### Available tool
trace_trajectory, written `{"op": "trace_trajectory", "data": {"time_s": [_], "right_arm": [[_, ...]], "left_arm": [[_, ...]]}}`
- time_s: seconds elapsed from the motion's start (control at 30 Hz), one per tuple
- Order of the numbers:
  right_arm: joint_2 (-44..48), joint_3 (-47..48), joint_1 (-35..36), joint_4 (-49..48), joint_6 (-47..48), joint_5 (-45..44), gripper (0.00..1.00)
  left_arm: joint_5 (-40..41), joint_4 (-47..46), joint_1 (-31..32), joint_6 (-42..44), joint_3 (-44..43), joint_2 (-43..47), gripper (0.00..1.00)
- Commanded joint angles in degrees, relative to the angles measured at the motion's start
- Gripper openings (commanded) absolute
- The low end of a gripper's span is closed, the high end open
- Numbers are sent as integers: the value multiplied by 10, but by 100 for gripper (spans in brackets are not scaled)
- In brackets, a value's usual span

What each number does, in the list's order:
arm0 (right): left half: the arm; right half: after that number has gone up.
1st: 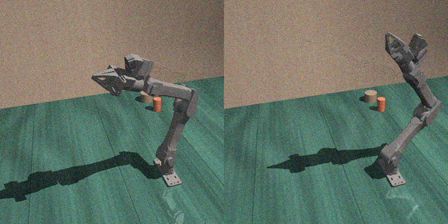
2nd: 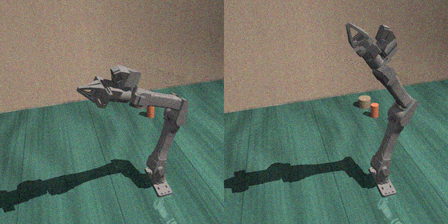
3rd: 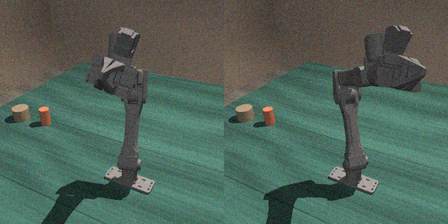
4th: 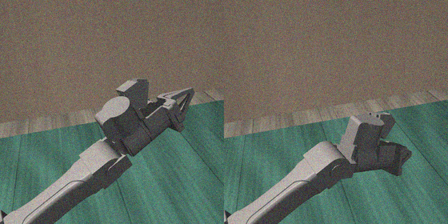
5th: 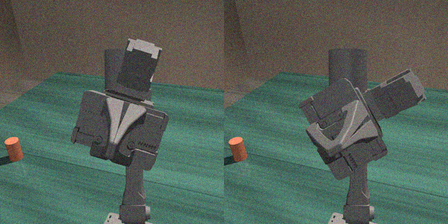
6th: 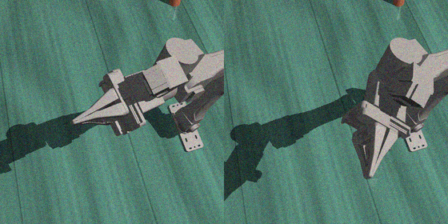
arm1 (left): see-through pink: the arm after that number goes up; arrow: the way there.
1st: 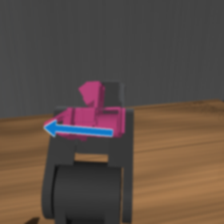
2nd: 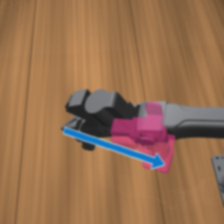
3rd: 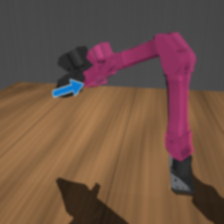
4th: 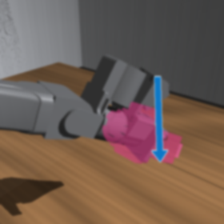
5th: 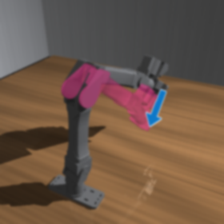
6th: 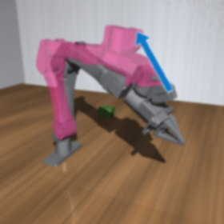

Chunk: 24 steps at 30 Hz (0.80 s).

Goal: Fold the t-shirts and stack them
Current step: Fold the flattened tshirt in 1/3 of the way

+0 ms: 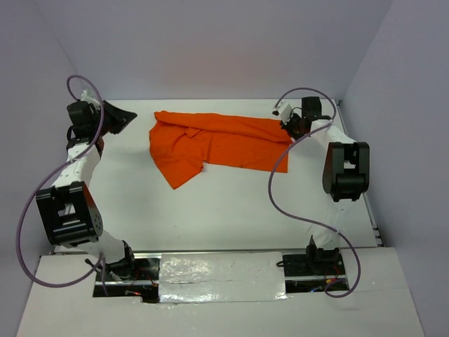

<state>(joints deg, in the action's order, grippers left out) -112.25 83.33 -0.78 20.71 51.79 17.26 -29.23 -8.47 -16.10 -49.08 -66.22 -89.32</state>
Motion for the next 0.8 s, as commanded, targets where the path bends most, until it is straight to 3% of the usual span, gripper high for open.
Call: {"op": "trace_trajectory", "data": {"time_s": [0.0,0.23,0.57,0.77], "right_arm": [[-27,51,2,-17,-14,-43,15],[-50,58,5,5,11,-69,16],[-34,22,33,65,74,-24,16],[-50,46,36,123,80,-12,15]], "left_arm": [[-26,3,-2,32,19,44,24],[-27,35,-2,58,67,100,25],[-35,43,-2,63,113,143,25],[-35,52,-3,65,131,166,25]]}}
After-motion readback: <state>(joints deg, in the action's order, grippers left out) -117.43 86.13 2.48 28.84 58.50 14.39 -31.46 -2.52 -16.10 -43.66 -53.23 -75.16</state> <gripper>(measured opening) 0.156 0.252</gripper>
